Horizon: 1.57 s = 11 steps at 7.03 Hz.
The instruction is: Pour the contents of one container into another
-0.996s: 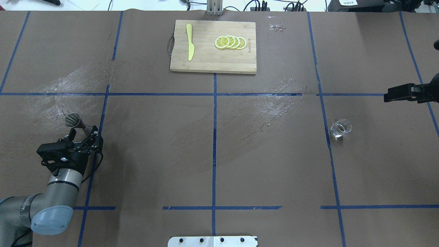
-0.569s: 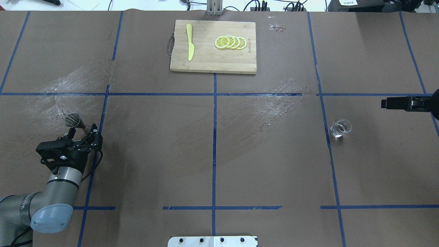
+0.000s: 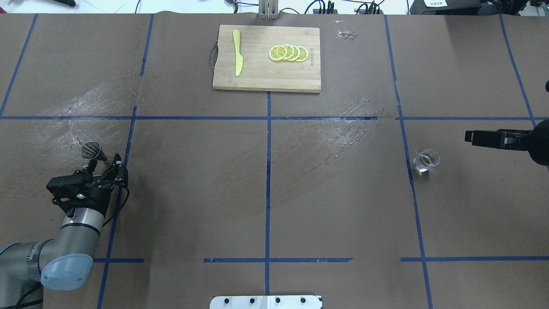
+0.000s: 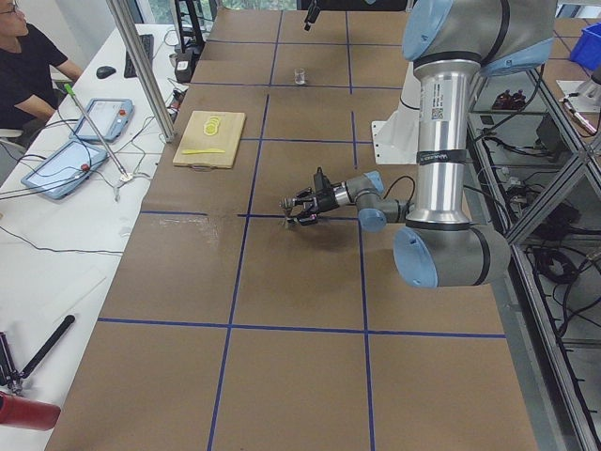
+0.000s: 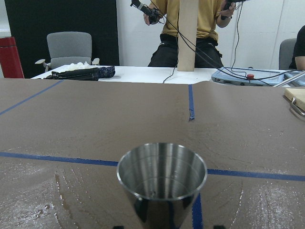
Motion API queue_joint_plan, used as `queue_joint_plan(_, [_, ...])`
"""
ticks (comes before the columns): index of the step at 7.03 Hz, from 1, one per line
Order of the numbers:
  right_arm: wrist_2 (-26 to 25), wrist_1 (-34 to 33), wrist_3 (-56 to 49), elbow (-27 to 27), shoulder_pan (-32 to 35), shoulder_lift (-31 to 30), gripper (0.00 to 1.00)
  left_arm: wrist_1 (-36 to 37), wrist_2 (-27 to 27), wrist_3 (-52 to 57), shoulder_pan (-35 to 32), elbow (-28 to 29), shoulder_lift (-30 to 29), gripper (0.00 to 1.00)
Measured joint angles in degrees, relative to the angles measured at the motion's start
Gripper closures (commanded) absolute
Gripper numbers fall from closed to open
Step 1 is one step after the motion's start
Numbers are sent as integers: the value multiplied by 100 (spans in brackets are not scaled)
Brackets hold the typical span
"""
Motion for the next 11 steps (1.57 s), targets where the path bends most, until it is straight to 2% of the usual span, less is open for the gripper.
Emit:
queue_joint_plan(3, [-574,3,372,31,-602,5,0,-1,-3,36,-140,54,-35,35])
queue_joint_plan(5, [-823,3,510,39,-899,6,0,-6,-3,35,-198,175,-104,58])
queue_joint_plan(7, [-894,3,545,44,-1007,6,0,-11,-5,31,-211,271,-192,100])
queue_joint_plan(9, [-1043,1,566,45,-1132,5,0,-90,-16,60,-252,244,-205,100])
queue_joint_plan(10, [-1272,-2,668,44,-1320,3,0,-154,-23,281,-332,99,-204,100])
queue_joint_plan(11, [-1741,-5,862,37,-1671,2,0,-297,-34,688,-471,-96,-203,100])
